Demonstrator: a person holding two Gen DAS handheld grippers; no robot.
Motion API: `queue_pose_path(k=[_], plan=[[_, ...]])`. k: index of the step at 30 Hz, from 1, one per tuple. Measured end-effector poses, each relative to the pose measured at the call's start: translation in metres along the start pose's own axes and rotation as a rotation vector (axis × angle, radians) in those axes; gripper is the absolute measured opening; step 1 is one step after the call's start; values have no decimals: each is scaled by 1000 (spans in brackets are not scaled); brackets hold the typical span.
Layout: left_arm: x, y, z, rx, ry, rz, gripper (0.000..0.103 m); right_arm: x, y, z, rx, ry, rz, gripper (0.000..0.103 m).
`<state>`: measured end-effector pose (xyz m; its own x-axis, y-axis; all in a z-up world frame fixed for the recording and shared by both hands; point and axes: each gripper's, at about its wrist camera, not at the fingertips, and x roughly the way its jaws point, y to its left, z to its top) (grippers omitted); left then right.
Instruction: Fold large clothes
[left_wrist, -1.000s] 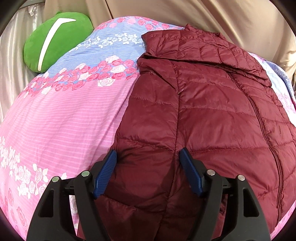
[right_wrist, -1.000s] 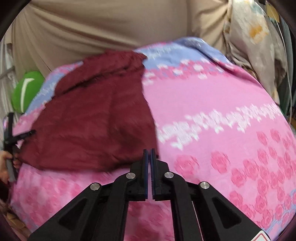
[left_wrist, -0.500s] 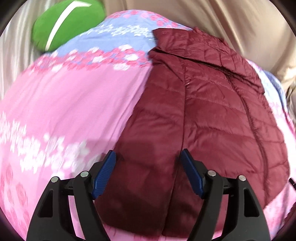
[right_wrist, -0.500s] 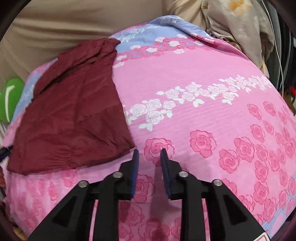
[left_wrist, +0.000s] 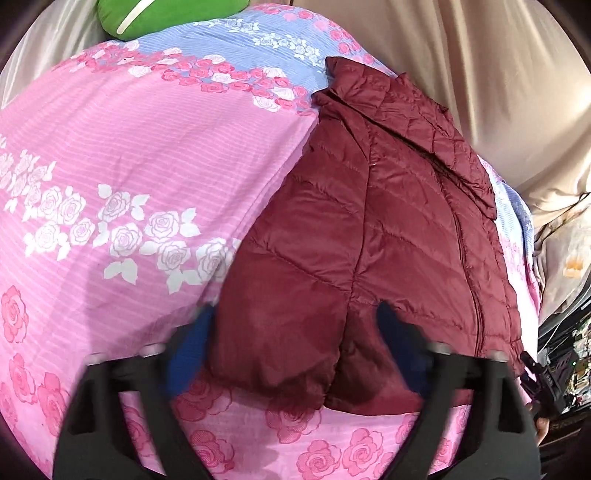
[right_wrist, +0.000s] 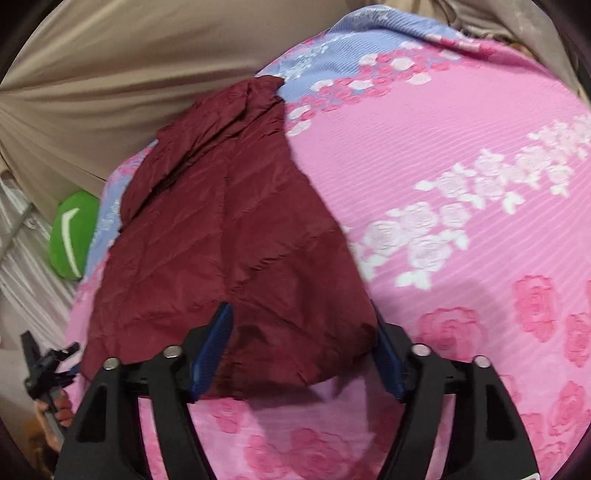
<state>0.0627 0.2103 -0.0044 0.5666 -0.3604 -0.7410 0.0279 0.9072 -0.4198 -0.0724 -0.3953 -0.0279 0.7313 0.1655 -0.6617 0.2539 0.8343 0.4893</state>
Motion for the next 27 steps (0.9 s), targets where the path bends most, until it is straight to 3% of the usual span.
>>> queue_pose_path(k=[1,2,4,7,13,16,21,24,27], plan=[[1,1,1,3,11,-1,37,2,0,1,4,11,22,28],[2,3,1,-3,22,-15,31,4,1,2,7,21,35,13],[2,7,1,-25,50,-83,11,0,7,2,1,1,43,6],[-13,1,-4,7,13,-98,4,-20,23,-3,-57,-80,51,3],[-76,-16,-16,82,-102,-168,2,-78,46,-21,-149,-213,98,3],[-124,-19,-27,110,-189,-221,2,-120,57,-39,-239,-300,131,3],[-218,-20,-52,153,-412,-296,2,-207,76,-72,-398,-498,224,2],[-261,-17,-66,157,-527,-316,2,-254,83,-89,-448,-622,303,2],[-286,-14,-71,150,-587,-332,2,-283,84,-97,-458,-702,377,2]])
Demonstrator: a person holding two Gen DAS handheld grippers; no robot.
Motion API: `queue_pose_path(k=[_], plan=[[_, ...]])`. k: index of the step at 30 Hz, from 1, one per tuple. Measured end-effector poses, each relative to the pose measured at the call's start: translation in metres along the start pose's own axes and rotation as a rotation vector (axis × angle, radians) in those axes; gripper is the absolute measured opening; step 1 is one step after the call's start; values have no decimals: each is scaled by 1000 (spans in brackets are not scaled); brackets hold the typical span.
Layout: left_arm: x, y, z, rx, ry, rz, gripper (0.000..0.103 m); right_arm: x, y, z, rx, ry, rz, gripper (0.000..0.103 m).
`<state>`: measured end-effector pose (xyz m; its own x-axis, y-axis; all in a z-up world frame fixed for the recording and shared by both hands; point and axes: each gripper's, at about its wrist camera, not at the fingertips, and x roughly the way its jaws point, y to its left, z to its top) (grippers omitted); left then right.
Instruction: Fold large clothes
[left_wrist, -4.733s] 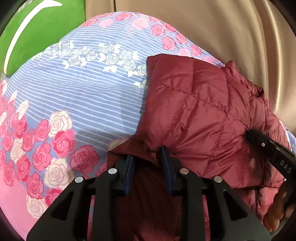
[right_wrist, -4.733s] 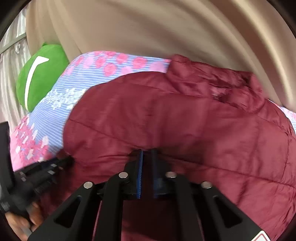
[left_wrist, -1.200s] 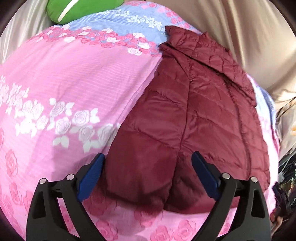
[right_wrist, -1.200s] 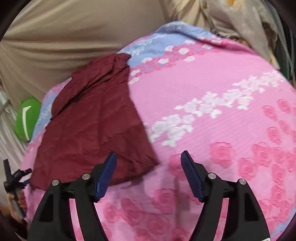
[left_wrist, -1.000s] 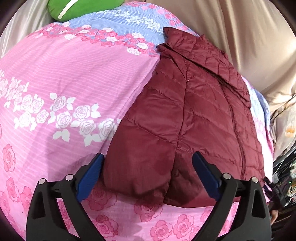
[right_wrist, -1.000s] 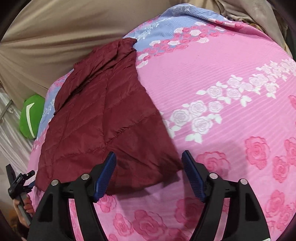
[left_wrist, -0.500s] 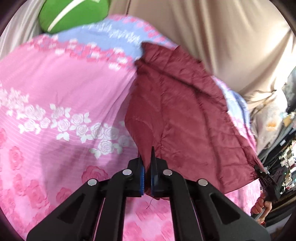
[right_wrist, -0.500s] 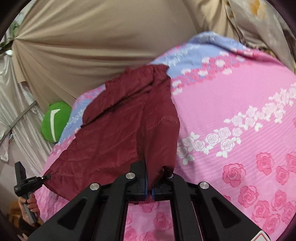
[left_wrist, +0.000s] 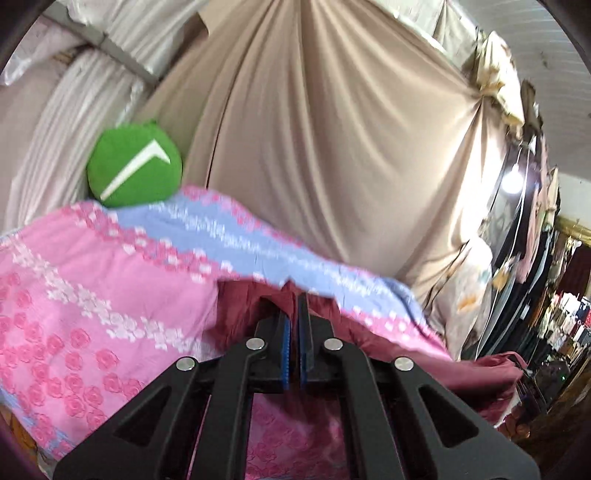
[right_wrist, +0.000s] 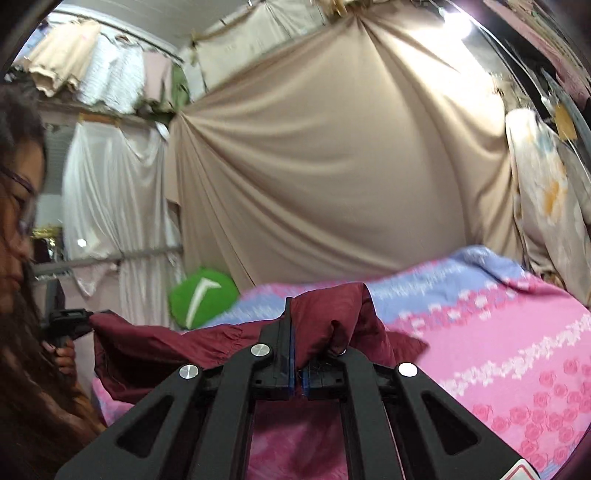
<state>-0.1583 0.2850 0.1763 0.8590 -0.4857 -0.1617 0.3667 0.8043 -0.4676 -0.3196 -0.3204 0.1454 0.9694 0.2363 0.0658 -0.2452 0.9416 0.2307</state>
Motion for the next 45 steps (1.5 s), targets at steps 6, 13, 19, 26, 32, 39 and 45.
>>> queue_pose_path(k=[6,13,19,26,32,39,45], plan=[[24,3,4,-7,58,25,2,12,-9,4,77,-7,13,2],[146,15,12,75,175,159,2,109,-68,-2,240,105,-86,2],[266,34,16,109,288,264,2,214,-116,-10,300,240,-200,2],[375,72,-9,95,438,370,2,301,-167,-43,363,389,-322,2],[418,91,-31,103,497,414,2,339,-193,-68,380,467,-378,2],[444,110,-59,98,541,419,2,365,-219,-107,431,569,-418,2],[450,104,-67,155,517,447,4,376,-222,-121,414,642,-446,1]])
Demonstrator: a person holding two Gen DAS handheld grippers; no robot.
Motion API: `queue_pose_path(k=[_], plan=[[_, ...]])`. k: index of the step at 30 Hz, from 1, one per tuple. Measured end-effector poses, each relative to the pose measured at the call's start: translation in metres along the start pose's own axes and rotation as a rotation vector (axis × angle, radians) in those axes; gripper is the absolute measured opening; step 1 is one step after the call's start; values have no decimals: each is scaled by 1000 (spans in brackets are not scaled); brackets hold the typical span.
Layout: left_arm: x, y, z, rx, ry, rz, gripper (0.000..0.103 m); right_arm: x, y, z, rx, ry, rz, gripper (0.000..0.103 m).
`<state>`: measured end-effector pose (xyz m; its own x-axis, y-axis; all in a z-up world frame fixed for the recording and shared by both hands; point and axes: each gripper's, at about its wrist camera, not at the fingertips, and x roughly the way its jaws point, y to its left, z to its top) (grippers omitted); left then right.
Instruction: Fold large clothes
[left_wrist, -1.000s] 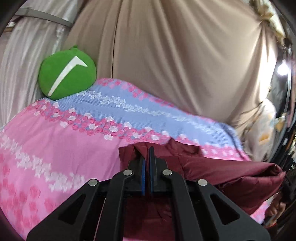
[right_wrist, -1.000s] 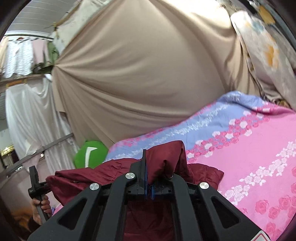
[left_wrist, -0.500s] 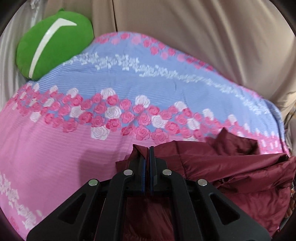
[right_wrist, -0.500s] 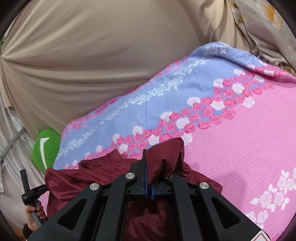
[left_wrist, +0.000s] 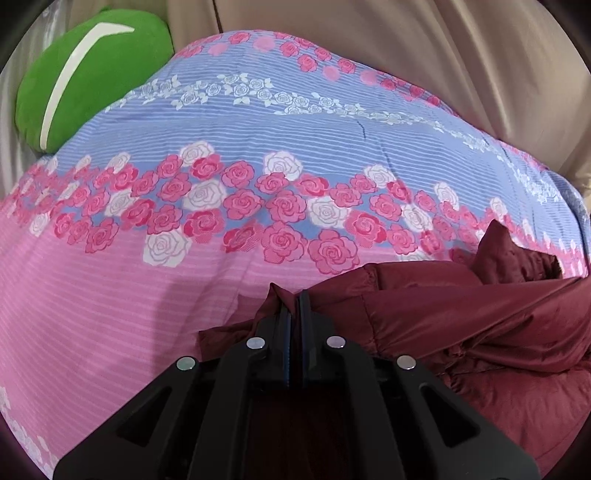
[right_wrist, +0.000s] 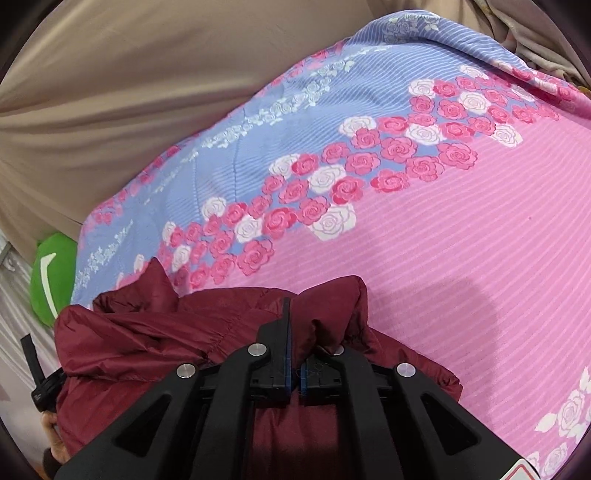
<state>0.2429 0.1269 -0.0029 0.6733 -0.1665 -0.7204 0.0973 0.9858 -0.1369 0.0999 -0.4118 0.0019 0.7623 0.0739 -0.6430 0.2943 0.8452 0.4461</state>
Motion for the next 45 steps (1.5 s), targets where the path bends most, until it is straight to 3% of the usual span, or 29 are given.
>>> queue_pose_path(k=[4,8,9,11,12,15,17,20,22,24,26,30,32,33,34,35,37,39,43,45], plan=[[-1,3,0,-17,-7,-17,5,6,-3,0,6,26,5,0],[-20,18,1,-83,-58,-60,9,-15,-16,3,75,-40,74,14],[-31,19,1,-89,-83,-50,15,-31,-14,3,62,-89,55,17],[-64,21,0,-93,-157,-6,37,-66,-2,-1,9,-188,4,34],[-89,19,-3,-80,-211,7,47,-90,12,-7,-48,-251,-18,36],[-145,-2,-12,17,-265,-77,56,-133,61,-34,-232,-286,42,36],[-165,-27,-25,107,-239,-149,60,-140,100,-65,-349,-217,145,36],[-162,-75,-61,255,-122,-254,60,-125,145,-115,-466,-77,265,35],[-145,-92,-85,299,-43,-278,60,-111,161,-143,-534,-25,263,34],[-124,-97,-106,317,5,-232,61,-98,164,-162,-598,-14,180,29],[-118,-82,-111,294,-24,-189,61,-95,151,-159,-580,-25,114,26],[-109,-36,-101,201,-51,-26,61,-100,71,-125,-376,-65,-46,24],[-102,-12,-97,160,-46,0,73,-106,28,-114,-257,-69,-86,20],[-99,0,-94,123,-37,23,74,-111,4,-109,-186,-68,-94,19],[-96,12,-90,92,-23,47,73,-115,-6,-107,-154,-66,-104,19],[-97,20,-85,65,-12,32,72,-121,-15,-103,-117,-69,-125,32],[-103,25,-73,28,-16,-7,68,-133,-15,-97,-114,-91,-146,32],[-115,13,-55,41,-57,-48,69,-138,4,-80,-144,-118,-78,34],[-125,-36,-22,132,-105,-98,73,-124,61,-47,-213,-108,89,61],[-117,-59,-12,155,-85,-133,74,-97,96,-33,-264,-57,137,66]])
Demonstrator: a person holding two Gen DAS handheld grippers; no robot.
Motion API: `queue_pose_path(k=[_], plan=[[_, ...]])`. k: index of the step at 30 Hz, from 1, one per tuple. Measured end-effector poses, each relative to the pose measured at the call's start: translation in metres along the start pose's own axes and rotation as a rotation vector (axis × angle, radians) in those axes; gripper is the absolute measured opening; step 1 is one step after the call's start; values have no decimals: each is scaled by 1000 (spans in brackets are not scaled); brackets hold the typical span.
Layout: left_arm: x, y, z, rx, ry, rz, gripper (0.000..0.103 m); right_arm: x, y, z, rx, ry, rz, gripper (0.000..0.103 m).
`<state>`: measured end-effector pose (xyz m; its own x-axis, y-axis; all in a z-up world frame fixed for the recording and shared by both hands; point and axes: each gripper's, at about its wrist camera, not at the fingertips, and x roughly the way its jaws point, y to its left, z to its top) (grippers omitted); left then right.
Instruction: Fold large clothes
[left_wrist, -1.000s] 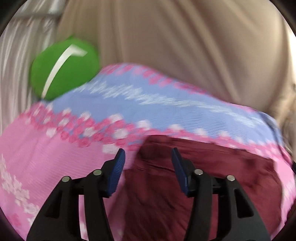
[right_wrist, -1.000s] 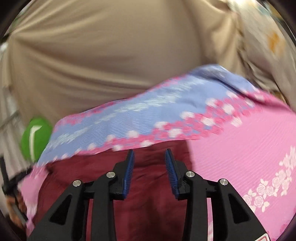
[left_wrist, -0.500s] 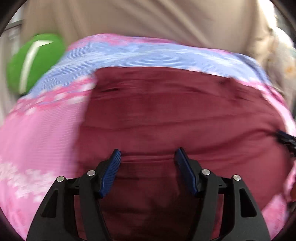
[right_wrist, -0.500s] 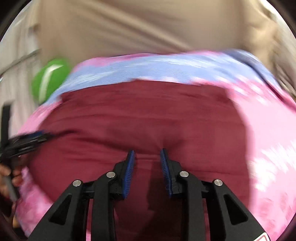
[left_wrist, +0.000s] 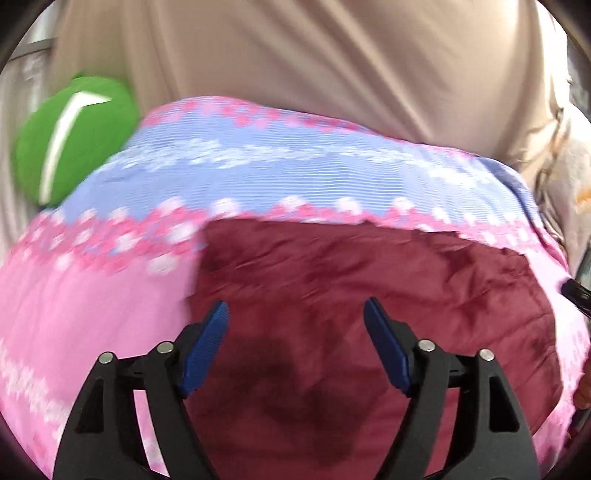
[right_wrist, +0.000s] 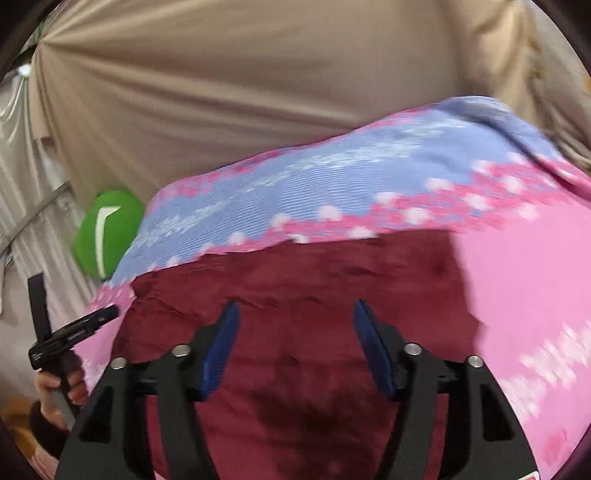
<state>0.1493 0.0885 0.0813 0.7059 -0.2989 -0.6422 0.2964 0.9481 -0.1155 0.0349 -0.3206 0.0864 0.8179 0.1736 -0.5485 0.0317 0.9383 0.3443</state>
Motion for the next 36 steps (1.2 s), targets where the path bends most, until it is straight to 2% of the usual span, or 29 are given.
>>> queue_pose_path(k=[3,6,7,8,9,10,11,14,15,17,20,25,27,29,31,32,36], plan=[[31,-28,11,27,70,-38,74,59,33,16,-67,116,1,67],[66,-41,13,56,123,-24,74,117,49,24,-113,209,-39,67],[79,-43,13,65,141,-11,74,130,53,23,-128,234,-64,61],[91,-42,12,63,156,2,74,142,55,21,-142,253,-94,38],[97,-40,12,56,163,-1,75,155,54,20,-144,276,-101,23],[101,-38,14,43,164,-7,75,158,55,20,-139,279,-81,4],[102,-35,16,33,159,-9,75,155,55,24,-135,256,-71,2],[104,-31,25,45,124,24,75,133,55,41,-138,106,-52,1],[109,-30,26,52,120,43,76,134,54,44,-132,92,-54,0],[122,-25,27,36,133,41,78,151,47,48,-120,123,-70,0],[133,-19,27,-8,128,21,83,196,29,37,-64,254,-76,0],[140,-25,21,21,109,70,86,201,35,38,-87,251,-101,0],[138,-25,20,33,104,85,86,184,36,40,-74,195,-121,1],[130,-23,18,28,87,91,86,153,42,40,-78,117,-110,13],[112,-18,15,11,63,94,86,123,58,33,-116,79,-78,13],[105,-17,13,4,54,88,86,111,65,28,-136,75,-63,13],[57,-32,1,-3,16,-28,87,88,105,-10,-233,127,28,13]])
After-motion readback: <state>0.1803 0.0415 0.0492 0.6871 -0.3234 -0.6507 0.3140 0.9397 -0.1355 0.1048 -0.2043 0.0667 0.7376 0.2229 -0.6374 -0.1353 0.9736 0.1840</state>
